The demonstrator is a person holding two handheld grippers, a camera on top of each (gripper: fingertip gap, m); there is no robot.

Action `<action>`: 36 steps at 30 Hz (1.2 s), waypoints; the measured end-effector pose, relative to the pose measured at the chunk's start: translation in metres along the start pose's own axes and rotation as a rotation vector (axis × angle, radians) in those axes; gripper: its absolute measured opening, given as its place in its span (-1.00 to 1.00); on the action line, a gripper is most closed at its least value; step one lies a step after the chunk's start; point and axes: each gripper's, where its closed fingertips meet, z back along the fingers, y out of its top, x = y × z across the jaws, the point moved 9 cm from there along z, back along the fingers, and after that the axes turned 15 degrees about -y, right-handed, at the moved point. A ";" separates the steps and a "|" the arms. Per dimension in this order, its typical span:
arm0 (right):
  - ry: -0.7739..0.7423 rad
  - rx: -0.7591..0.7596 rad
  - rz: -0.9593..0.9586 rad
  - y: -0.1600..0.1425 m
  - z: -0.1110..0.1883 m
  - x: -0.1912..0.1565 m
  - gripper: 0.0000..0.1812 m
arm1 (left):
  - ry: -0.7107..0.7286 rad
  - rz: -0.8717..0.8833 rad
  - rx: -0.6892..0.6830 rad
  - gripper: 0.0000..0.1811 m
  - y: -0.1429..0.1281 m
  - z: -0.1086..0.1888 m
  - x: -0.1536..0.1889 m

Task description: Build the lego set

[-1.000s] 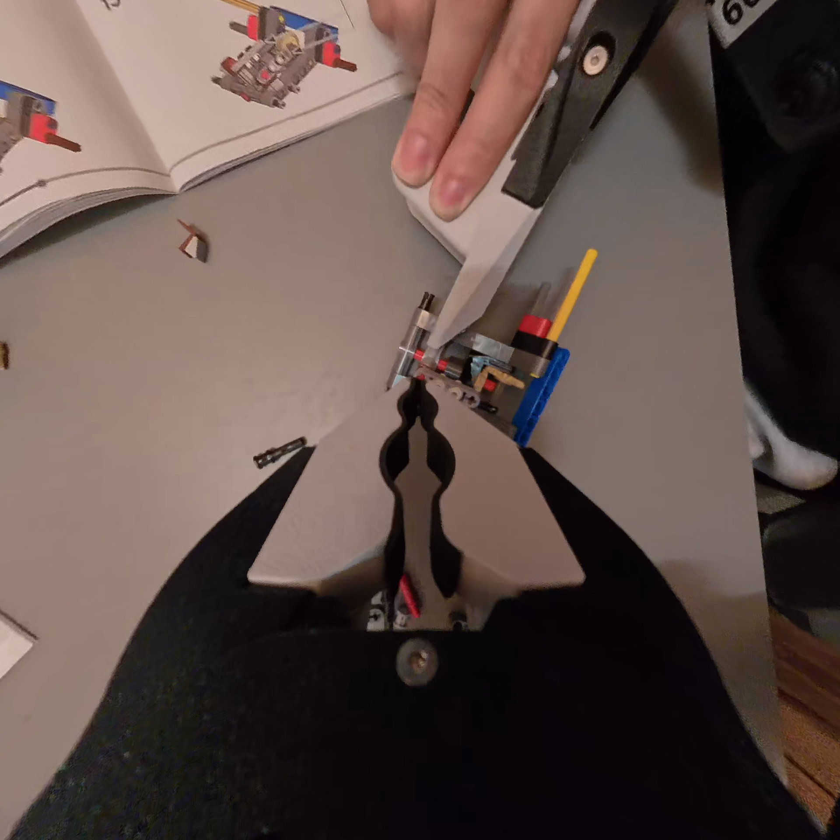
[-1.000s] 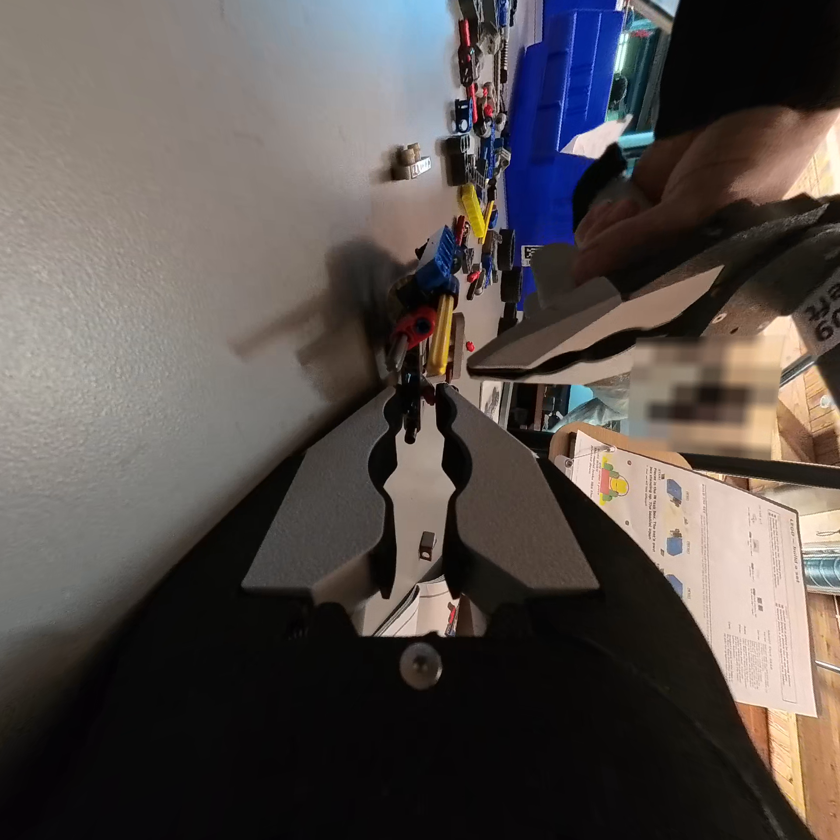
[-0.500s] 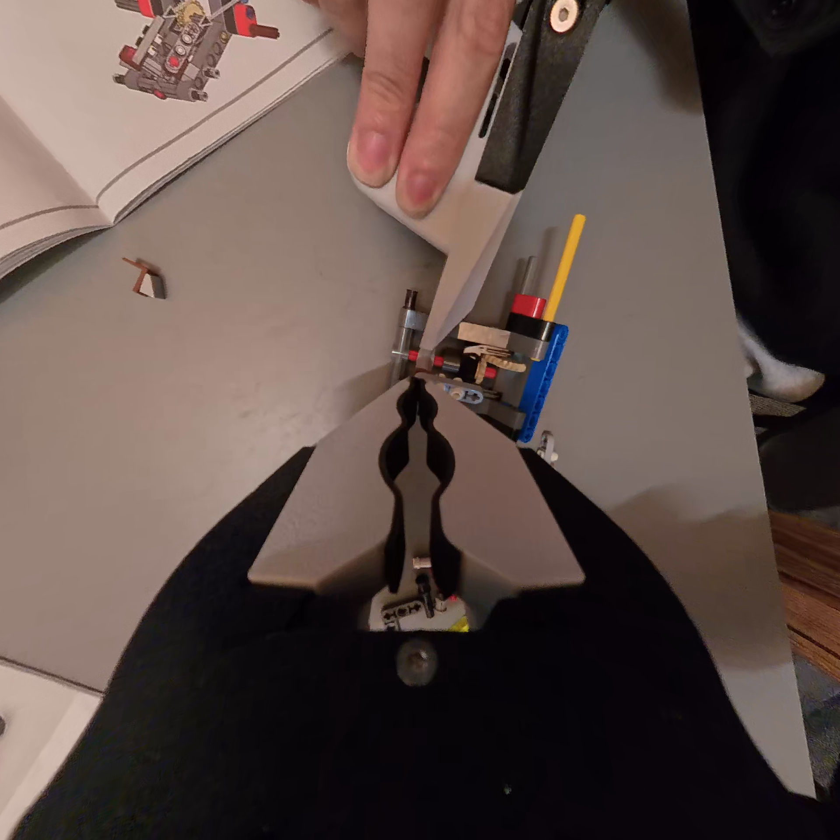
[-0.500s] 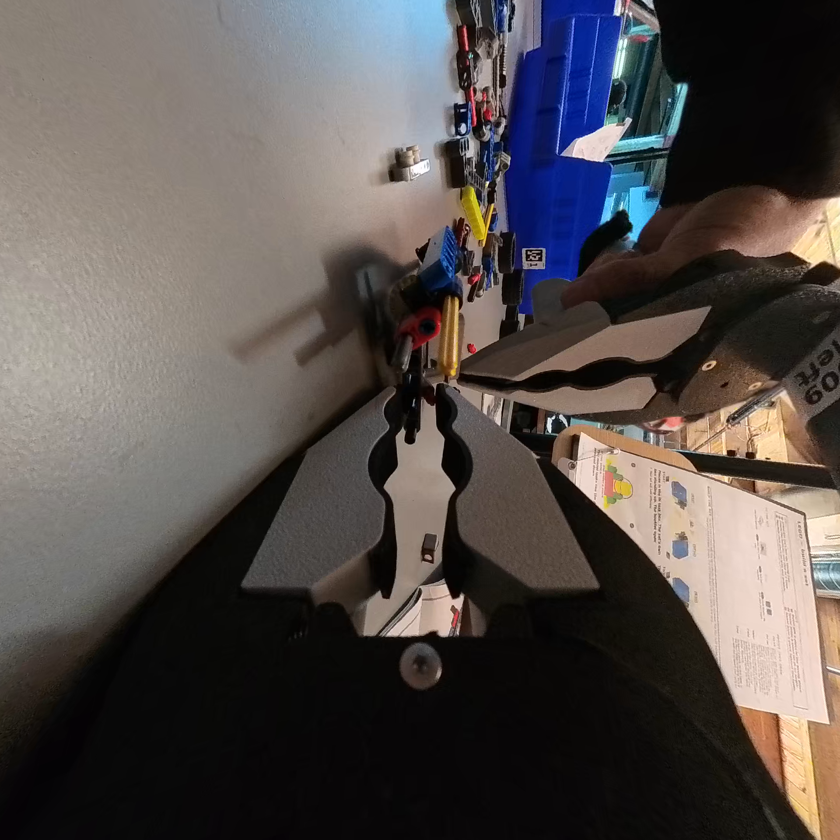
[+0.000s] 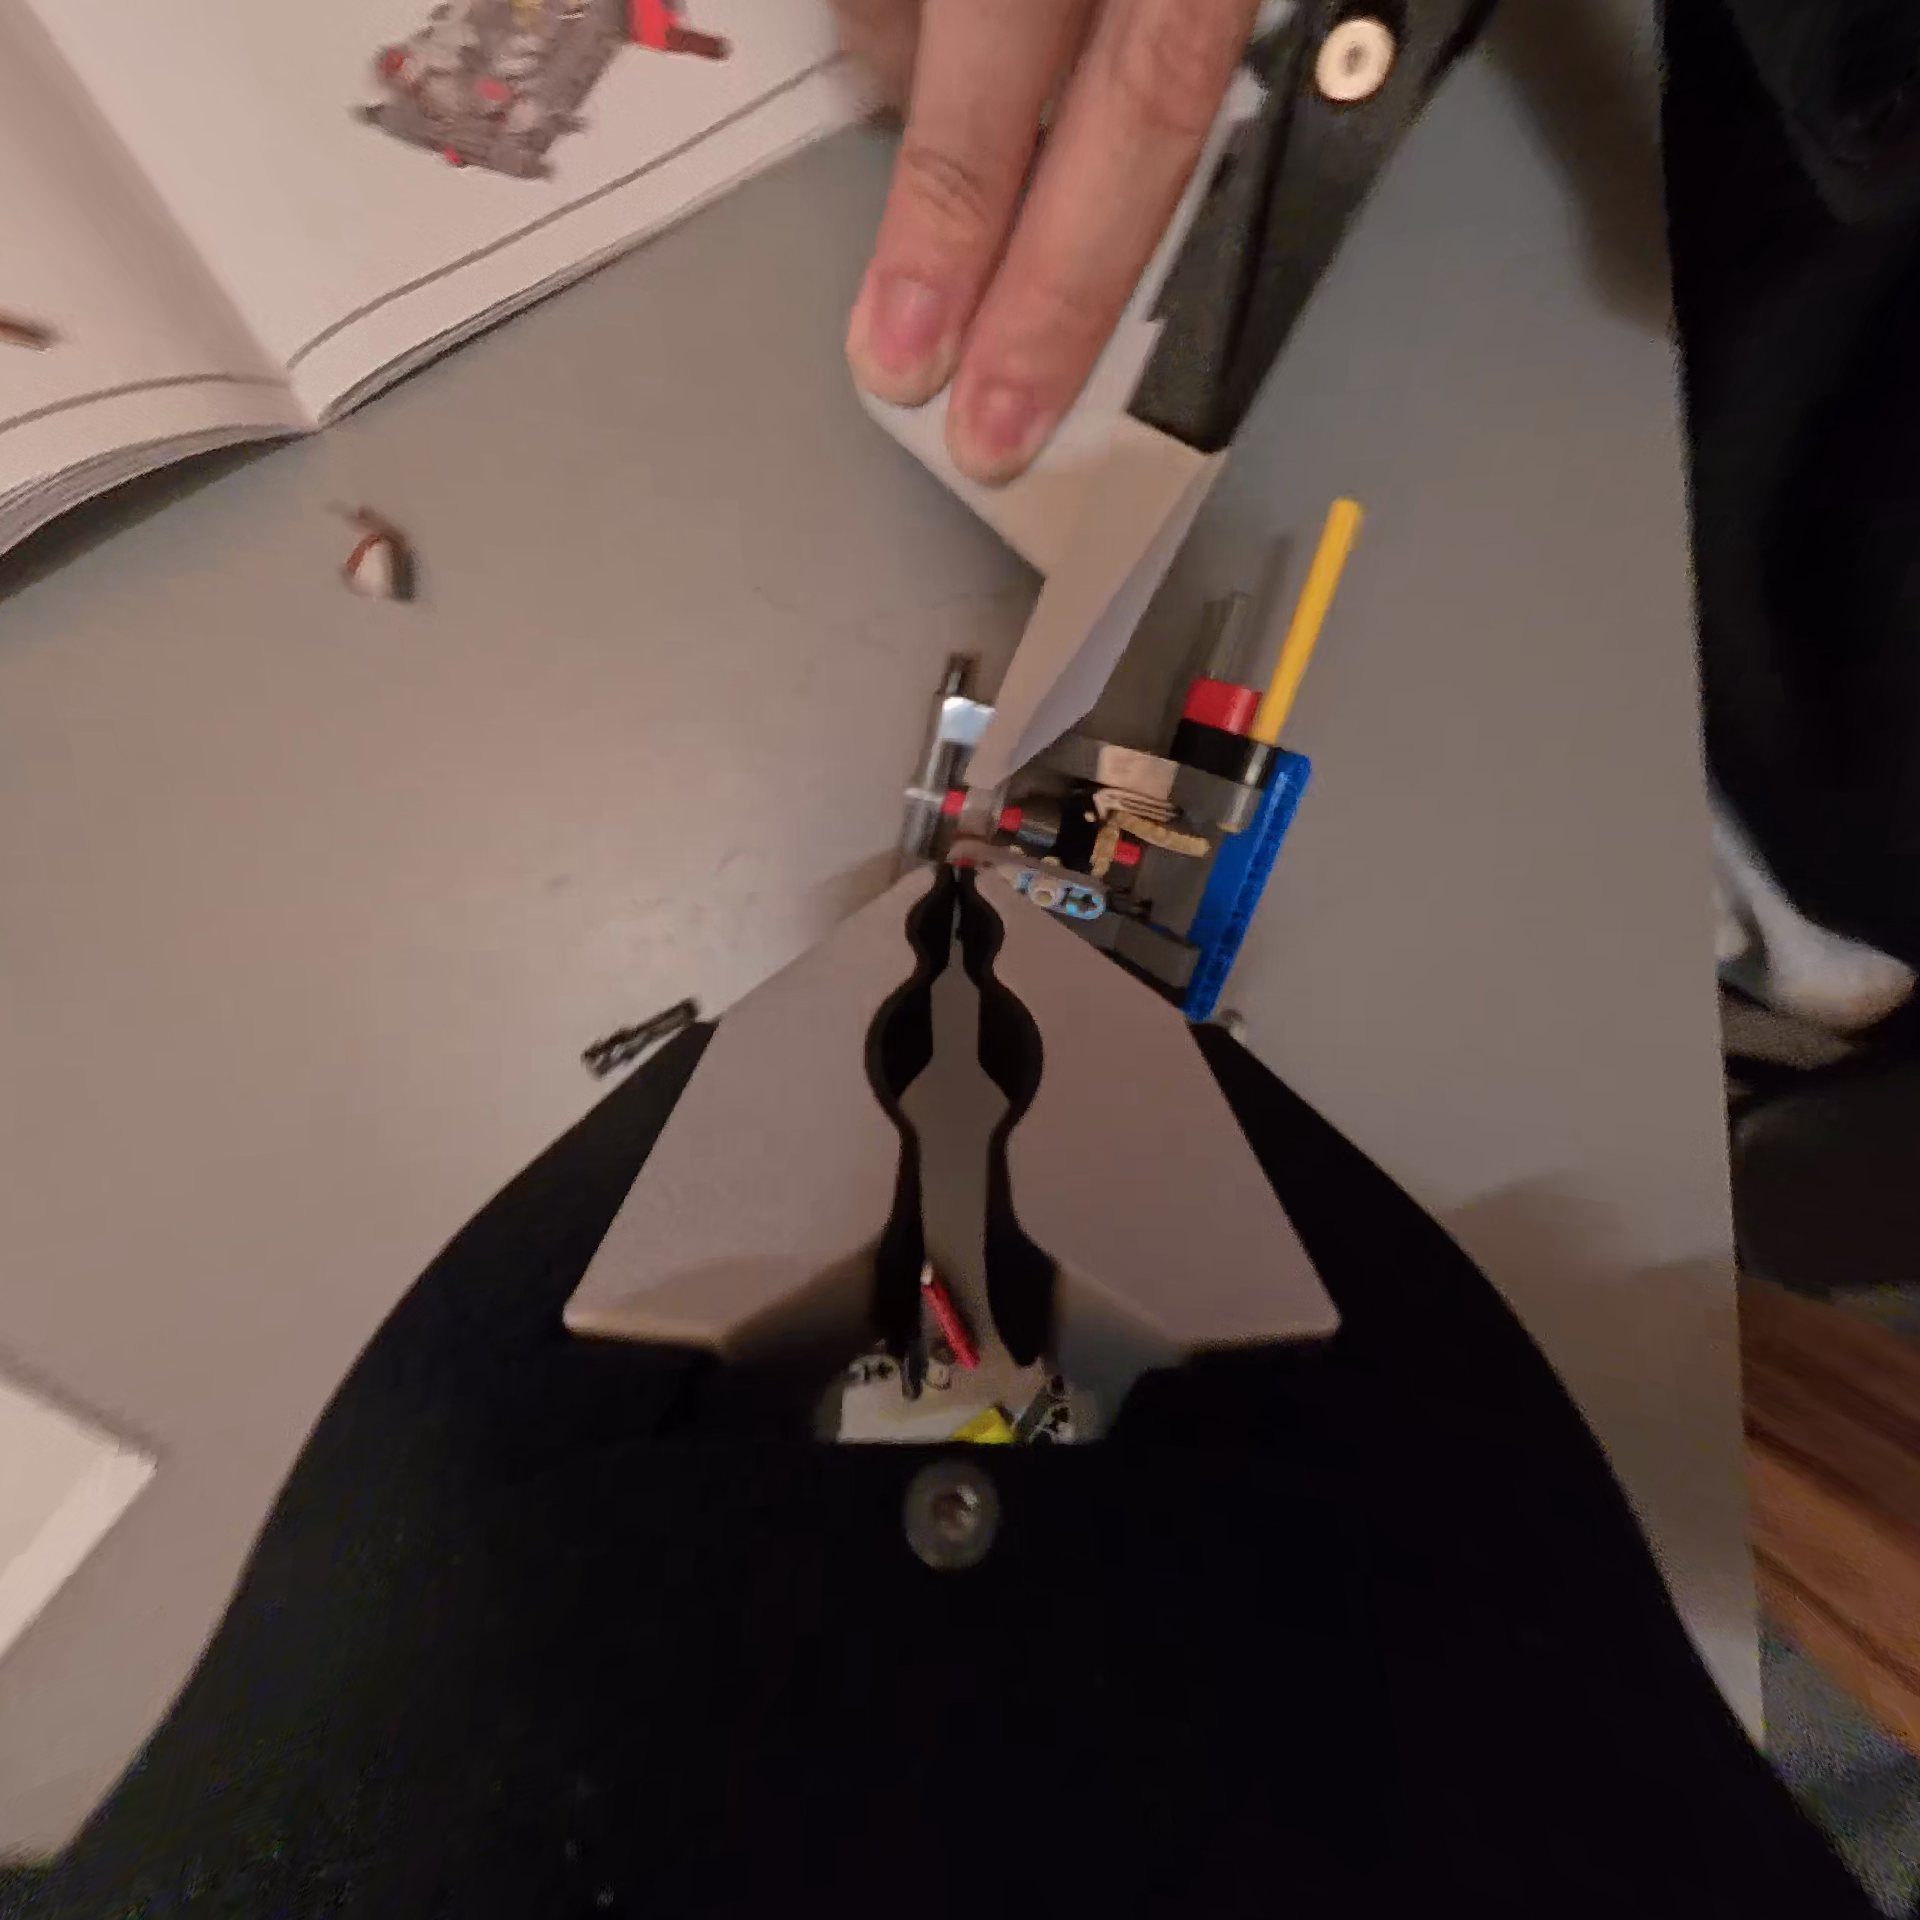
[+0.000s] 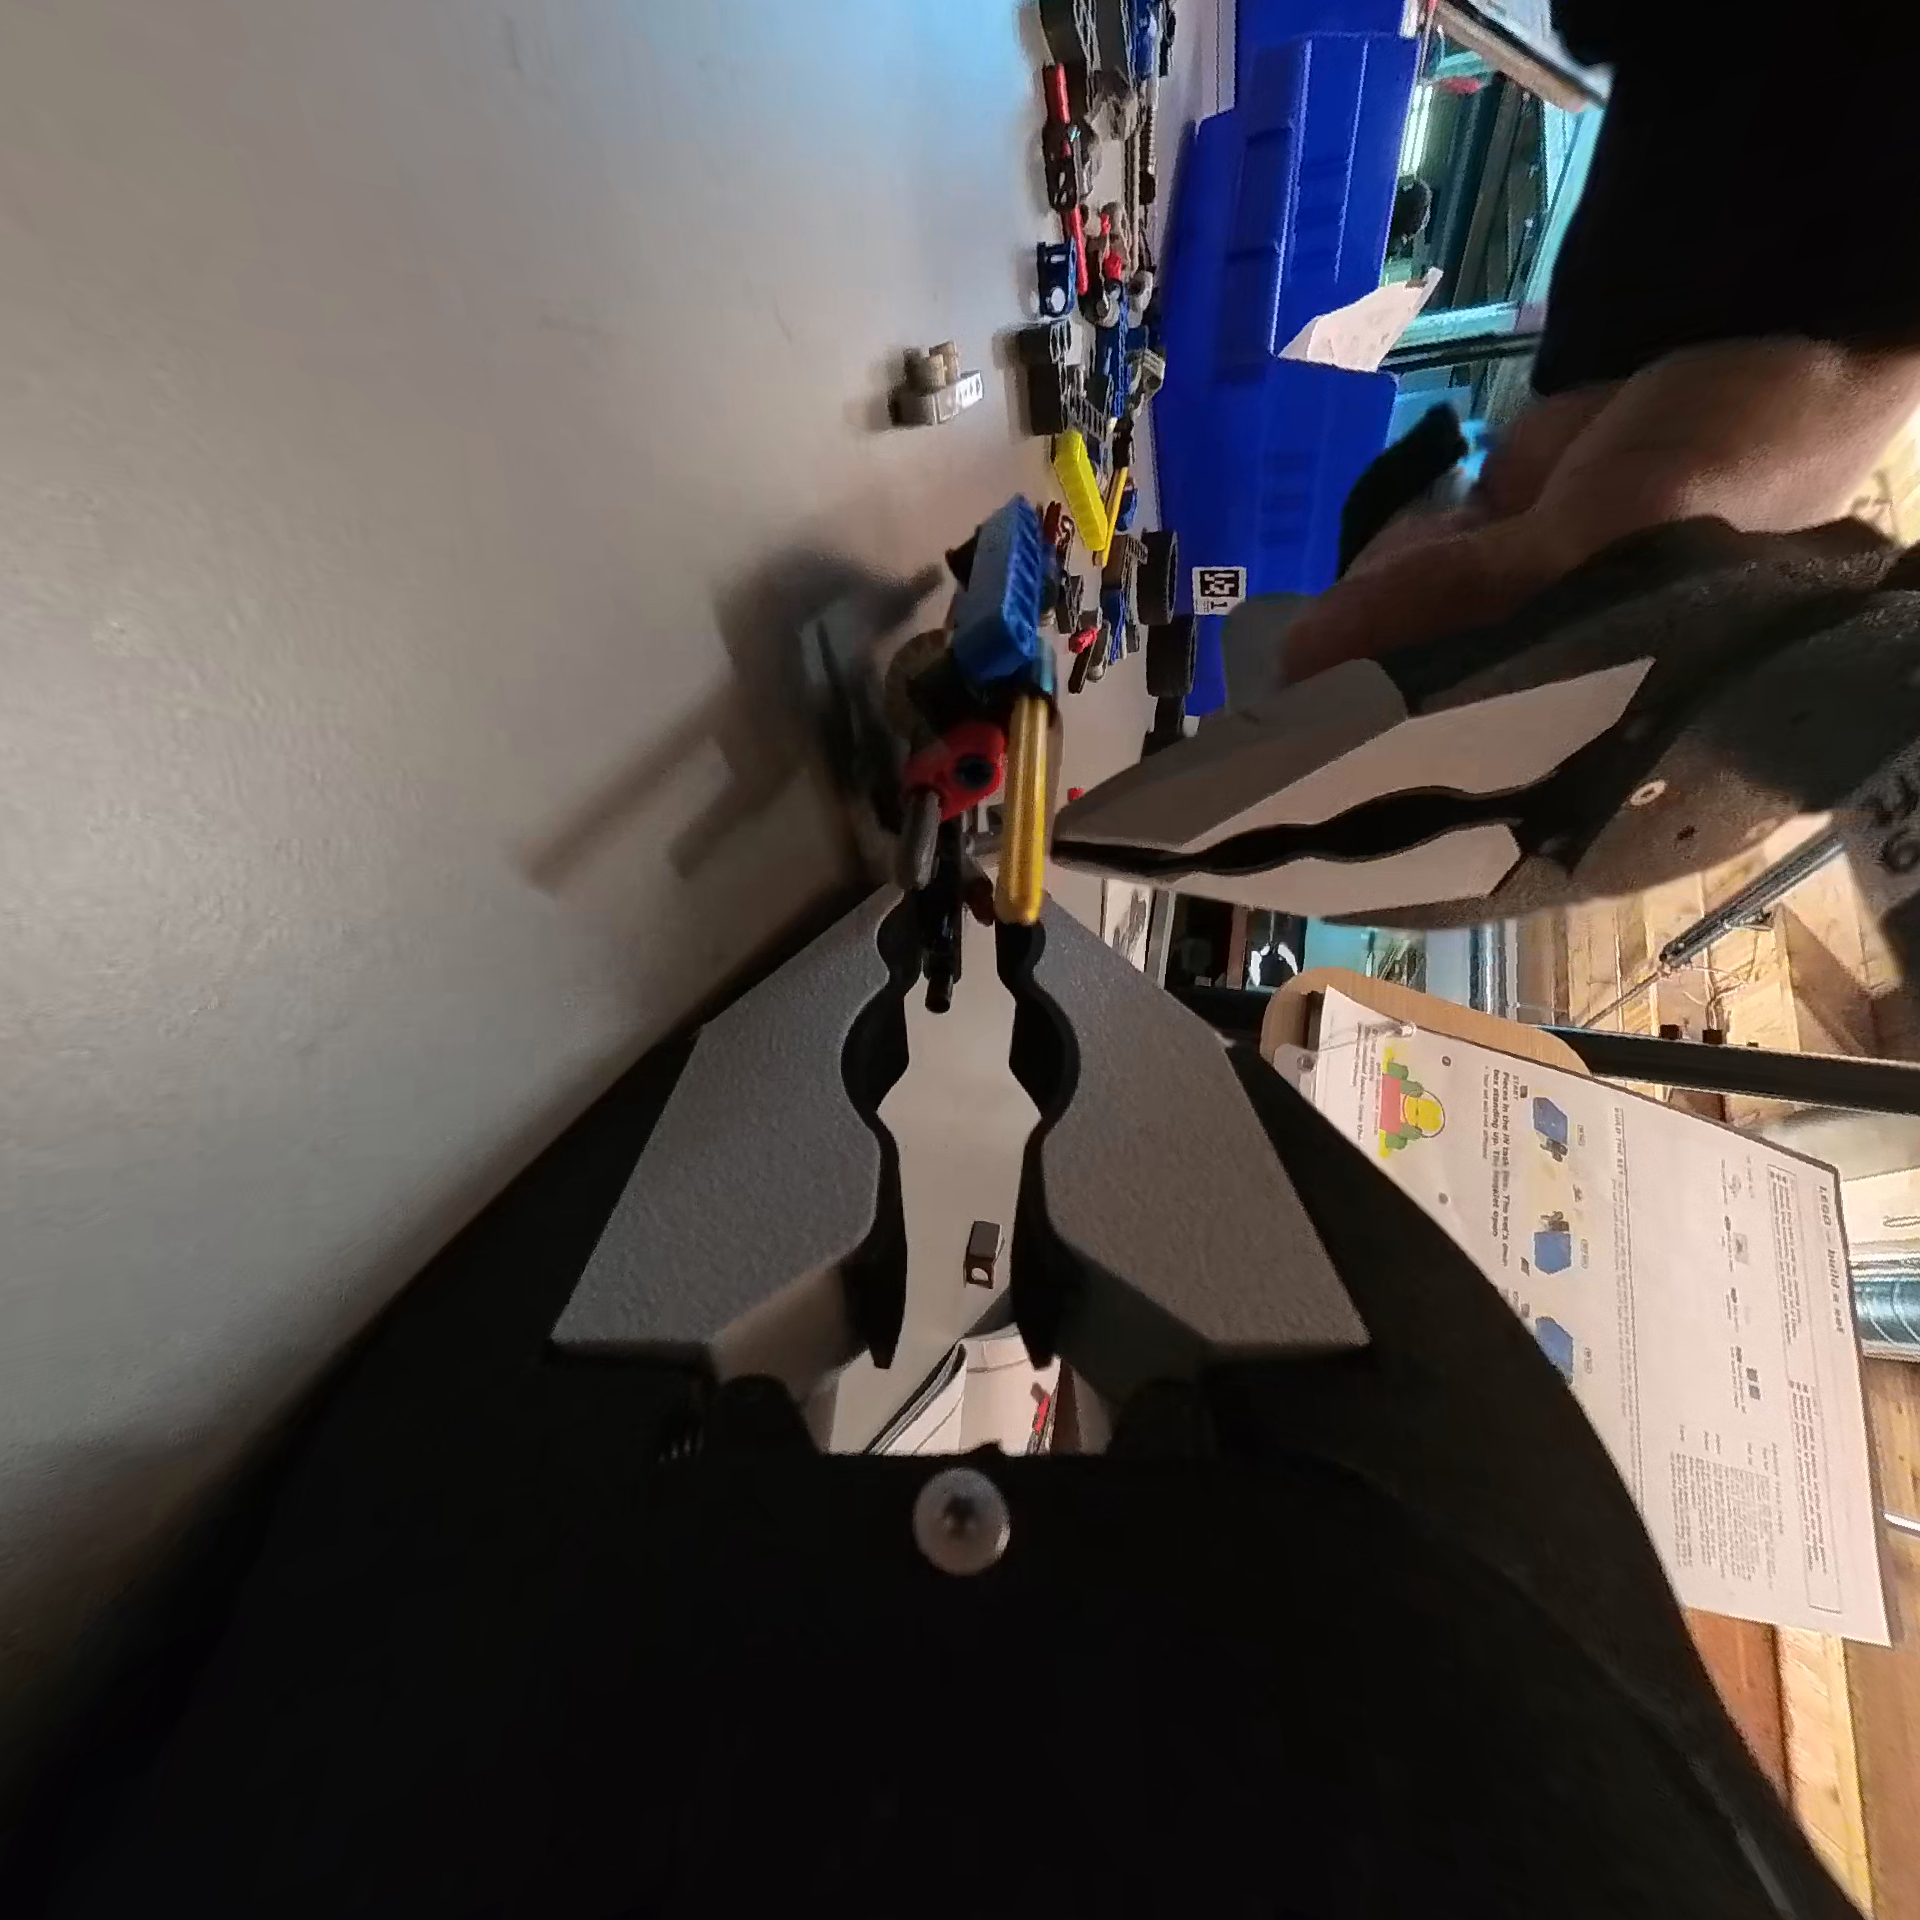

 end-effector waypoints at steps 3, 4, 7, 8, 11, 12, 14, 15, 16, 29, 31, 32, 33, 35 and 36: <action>0.000 -0.016 0.008 0.000 0.000 0.000 -0.86 | 0.220 0.108 0.125 -0.90 -0.006 0.010 0.006; 0.004 -0.026 0.000 0.000 0.000 0.001 -0.86 | 0.283 0.134 0.195 -0.82 -0.006 0.011 0.013; 0.031 -0.060 -0.035 0.000 0.000 0.003 -0.86 | 0.518 0.194 0.317 -0.57 -0.009 0.002 0.037; 0.043 -0.075 -0.063 0.000 0.000 0.004 -0.86 | 0.594 0.214 0.340 -0.57 -0.009 -0.003 0.047; 0.058 -0.115 -0.095 -0.002 -0.001 0.006 -0.86 | 0.692 0.232 0.358 -0.39 -0.011 -0.023 0.082; 0.054 -0.130 -0.089 -0.002 -0.002 0.006 -0.86 | 0.728 0.234 0.340 -0.36 -0.011 -0.030 0.090; 0.050 -0.156 -0.060 0.000 -0.002 0.005 -0.85 | 0.817 0.227 0.307 -0.30 -0.009 -0.045 0.100; 0.048 -0.166 -0.052 0.003 -0.003 0.005 -0.86 | 0.858 0.220 0.272 -0.26 -0.008 -0.054 0.101; 0.045 -0.175 -0.046 0.006 -0.003 0.005 -0.86 | 0.915 0.214 0.220 -0.26 -0.007 -0.062 0.099; 0.052 -0.039 -0.092 0.011 0.018 0.014 -0.70 | 1.144 -0.190 -0.235 -0.84 -0.028 -0.074 0.077; 0.129 0.035 -0.198 0.004 0.023 0.023 -0.56 | 1.162 -0.270 -0.242 -0.85 -0.032 -0.073 0.073; 0.137 0.029 -0.245 -0.004 0.022 0.029 -0.55 | 1.161 -0.295 -0.241 -0.85 -0.034 -0.073 0.071; 0.197 0.029 -0.273 -0.012 0.021 0.033 -0.52 | 1.162 -0.316 -0.235 -0.85 -0.035 -0.072 0.069; 0.246 -0.008 -0.333 -0.032 0.013 0.038 -0.46 | 1.163 -0.356 -0.214 -0.86 -0.038 -0.071 0.066; 0.295 -0.004 -0.368 -0.039 0.010 0.037 -0.46 | 1.160 -0.365 -0.194 -0.85 -0.038 -0.070 0.065</action>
